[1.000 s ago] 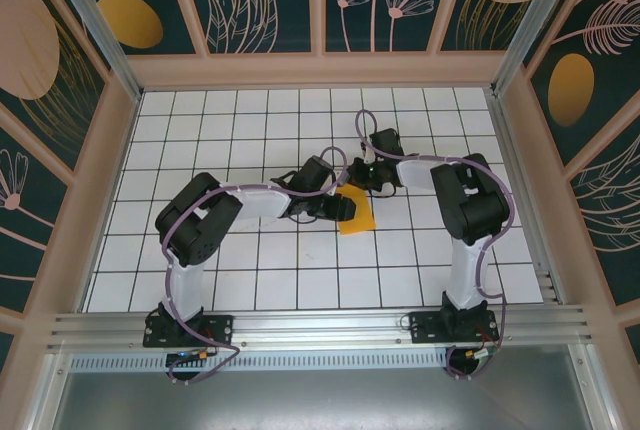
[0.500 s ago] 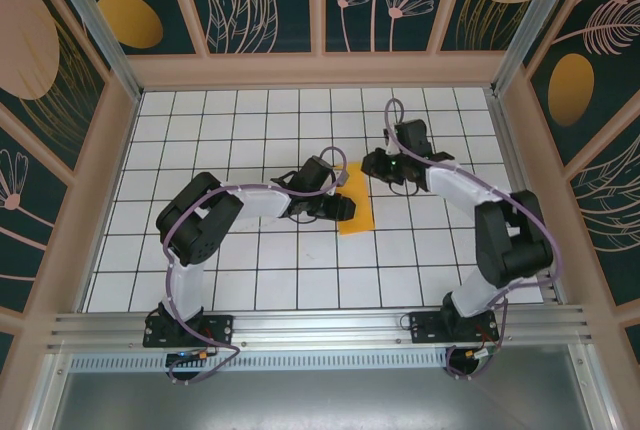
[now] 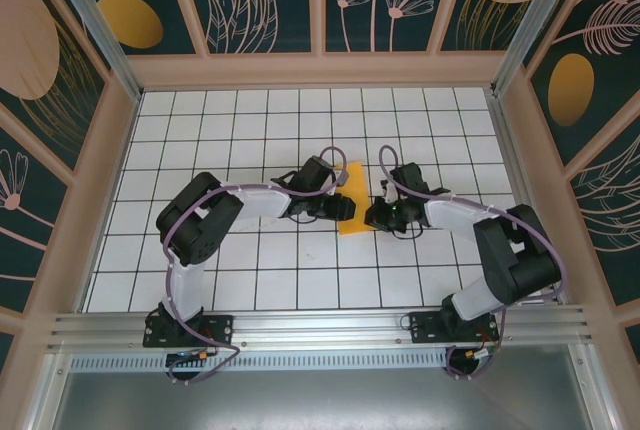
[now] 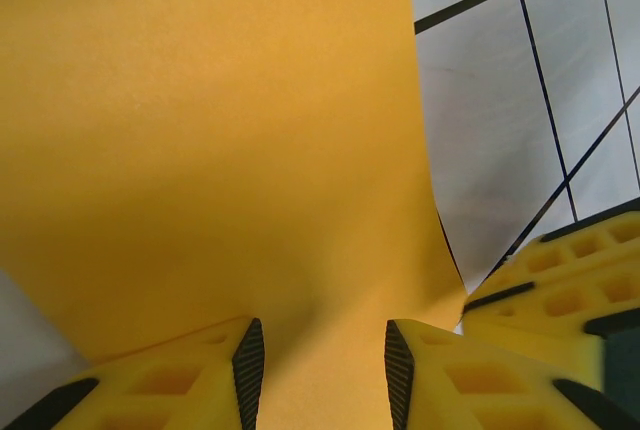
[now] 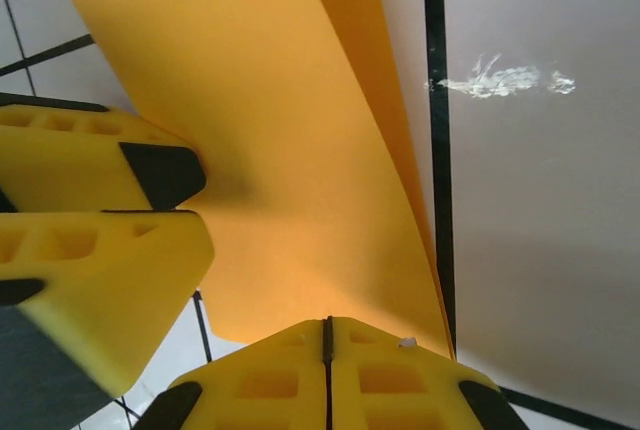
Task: Fold a paper plane with a square sheet of paper (fold left side to right side)
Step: Hold the square sheet of paper at the center of the table, then first fold the square sheet of paper in half at the center of the table.
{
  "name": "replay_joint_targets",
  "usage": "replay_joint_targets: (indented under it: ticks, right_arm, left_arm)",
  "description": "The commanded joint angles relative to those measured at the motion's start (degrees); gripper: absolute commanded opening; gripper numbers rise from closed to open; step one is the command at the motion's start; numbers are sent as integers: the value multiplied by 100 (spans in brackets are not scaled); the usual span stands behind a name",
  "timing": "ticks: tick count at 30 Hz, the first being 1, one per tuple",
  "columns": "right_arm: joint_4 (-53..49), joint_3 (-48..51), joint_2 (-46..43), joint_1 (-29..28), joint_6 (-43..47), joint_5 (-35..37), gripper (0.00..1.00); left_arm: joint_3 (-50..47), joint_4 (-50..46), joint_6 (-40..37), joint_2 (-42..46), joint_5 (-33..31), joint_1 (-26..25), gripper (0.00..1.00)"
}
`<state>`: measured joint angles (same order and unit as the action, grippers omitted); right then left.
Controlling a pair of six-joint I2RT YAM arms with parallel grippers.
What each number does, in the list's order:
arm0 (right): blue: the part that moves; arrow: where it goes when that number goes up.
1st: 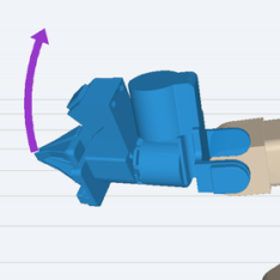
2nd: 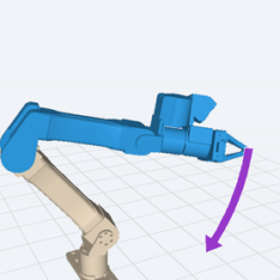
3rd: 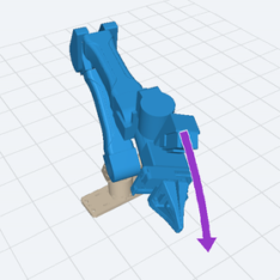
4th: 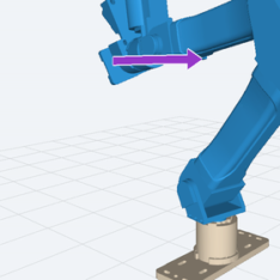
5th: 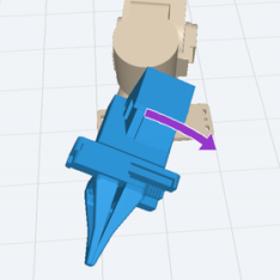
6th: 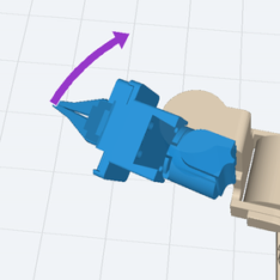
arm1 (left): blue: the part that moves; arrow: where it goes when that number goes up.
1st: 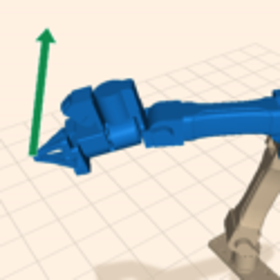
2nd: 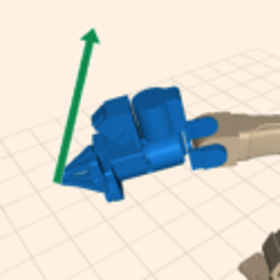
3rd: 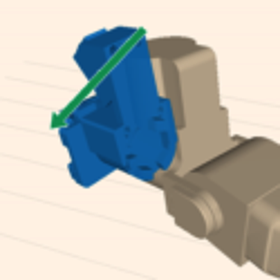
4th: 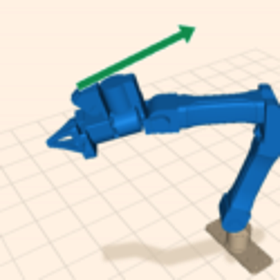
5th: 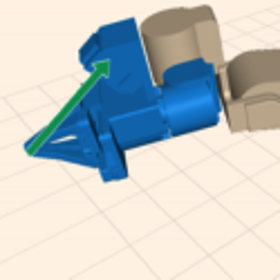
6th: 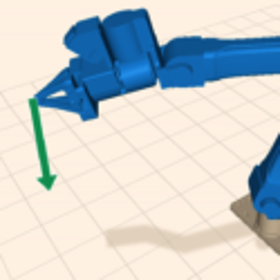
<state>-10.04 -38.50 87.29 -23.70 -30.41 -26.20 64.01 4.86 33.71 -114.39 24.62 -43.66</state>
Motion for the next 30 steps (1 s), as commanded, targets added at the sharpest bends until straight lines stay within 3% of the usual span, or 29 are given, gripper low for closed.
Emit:
replay_joint_targets:
  ticks: [1,11,30]
  right_arm:
    - [60,-79,259,-47,-38,32,9]
    - [-724,-185,613,-64,203,991,9]
    - [-1033,-314,947,-80,272,1319,10]
  left_arm:
    - [102,-275,90,-180,-220,-21,41]
    - [530,-227,236,21,99,14,43]
    - [946,-311,222,-643,-288,562,45]
